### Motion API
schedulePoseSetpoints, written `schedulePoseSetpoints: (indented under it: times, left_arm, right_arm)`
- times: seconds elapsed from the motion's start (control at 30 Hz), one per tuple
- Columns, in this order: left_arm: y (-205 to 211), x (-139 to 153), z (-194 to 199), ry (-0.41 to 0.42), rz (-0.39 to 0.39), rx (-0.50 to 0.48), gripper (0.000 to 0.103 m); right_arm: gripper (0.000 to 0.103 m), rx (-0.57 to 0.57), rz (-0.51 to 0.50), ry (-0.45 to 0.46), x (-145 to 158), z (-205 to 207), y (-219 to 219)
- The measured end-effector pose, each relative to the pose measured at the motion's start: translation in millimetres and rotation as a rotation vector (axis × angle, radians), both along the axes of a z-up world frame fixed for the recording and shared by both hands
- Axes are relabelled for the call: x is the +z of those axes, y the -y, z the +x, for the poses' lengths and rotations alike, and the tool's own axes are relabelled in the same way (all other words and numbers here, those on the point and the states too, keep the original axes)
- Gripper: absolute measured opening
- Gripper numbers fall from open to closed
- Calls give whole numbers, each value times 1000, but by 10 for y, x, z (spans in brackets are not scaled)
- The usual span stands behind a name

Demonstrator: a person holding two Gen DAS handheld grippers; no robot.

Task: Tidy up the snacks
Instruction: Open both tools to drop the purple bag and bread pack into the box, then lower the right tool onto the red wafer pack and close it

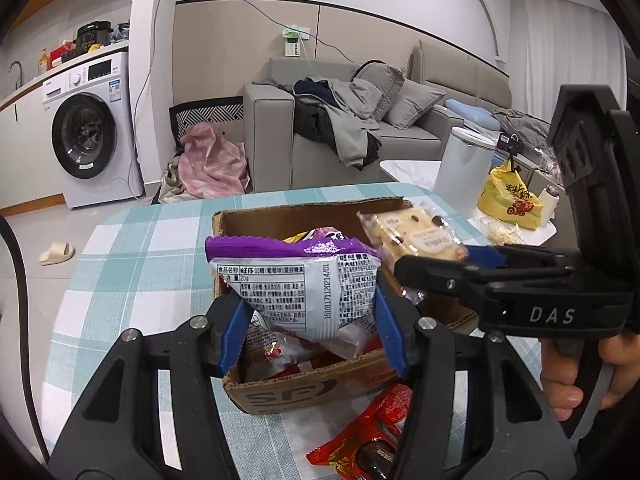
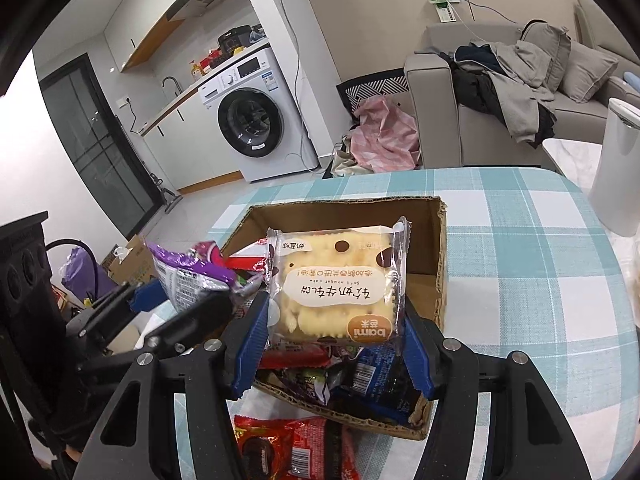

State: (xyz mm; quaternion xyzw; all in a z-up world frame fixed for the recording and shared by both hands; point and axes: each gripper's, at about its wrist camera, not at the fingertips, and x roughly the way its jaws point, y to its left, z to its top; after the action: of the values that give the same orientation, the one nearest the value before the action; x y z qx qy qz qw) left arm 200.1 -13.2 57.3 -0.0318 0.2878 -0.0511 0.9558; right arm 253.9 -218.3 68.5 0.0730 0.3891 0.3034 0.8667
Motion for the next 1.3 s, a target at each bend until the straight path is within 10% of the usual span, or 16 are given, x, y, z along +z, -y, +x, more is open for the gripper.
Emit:
schedulePoseSetpoints:
  times: [0.33, 0.8, 1.3]
  left_arm:
    - [-105, -31, 19, -37, -26, 2, 57]
    - [-150, 162, -464, 9, -16, -1, 102]
    - [-285, 23, -1048, -21, -28, 58, 102]
  right_arm:
    - [72, -22, 39, 58, 94, -85, 169]
    - [102, 24, 44, 34, 80, -372, 327]
    - [103, 42, -45, 23, -121, -802, 353]
